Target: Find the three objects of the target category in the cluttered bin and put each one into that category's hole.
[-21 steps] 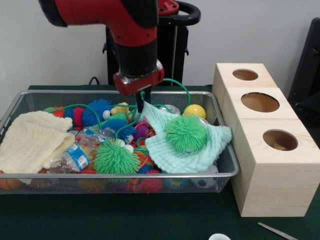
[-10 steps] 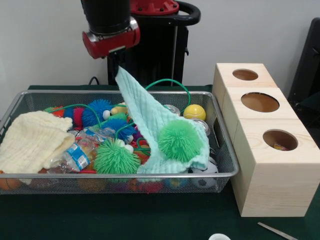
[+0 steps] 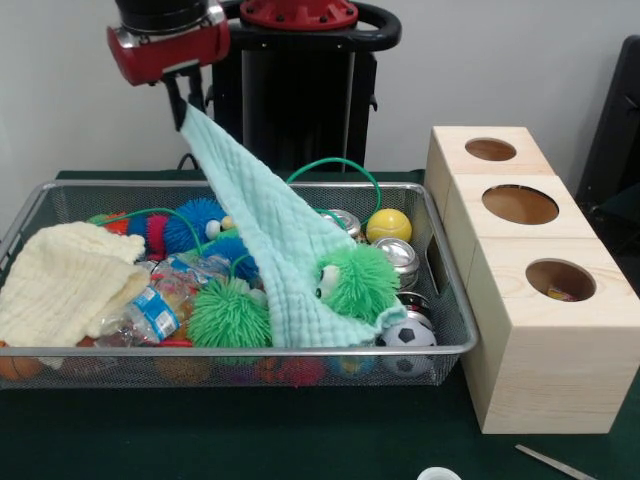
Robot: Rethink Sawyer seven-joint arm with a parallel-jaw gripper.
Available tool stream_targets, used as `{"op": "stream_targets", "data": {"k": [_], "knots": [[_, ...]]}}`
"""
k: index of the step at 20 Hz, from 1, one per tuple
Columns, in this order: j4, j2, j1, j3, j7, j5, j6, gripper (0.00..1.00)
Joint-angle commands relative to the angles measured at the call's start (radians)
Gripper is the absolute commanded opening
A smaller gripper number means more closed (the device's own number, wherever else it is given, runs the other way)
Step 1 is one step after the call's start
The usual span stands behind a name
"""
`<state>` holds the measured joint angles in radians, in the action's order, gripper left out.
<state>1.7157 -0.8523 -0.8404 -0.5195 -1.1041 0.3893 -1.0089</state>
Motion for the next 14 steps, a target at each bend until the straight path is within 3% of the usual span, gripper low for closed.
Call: {"op": "stream_targets", "data": {"k": [1, 9, 14], "knots": [[-0.135, 0.015, -0.086, -0.108, 0.482, 0.154, -0.187, 0.00], [-0.238, 0.042, -0.134, -0.151, 0.642, 0.239, -0.253, 0.00], [-0.284, 0.060, -0.140, -0.154, 0.693, 0.253, -0.266, 0.00]]}}
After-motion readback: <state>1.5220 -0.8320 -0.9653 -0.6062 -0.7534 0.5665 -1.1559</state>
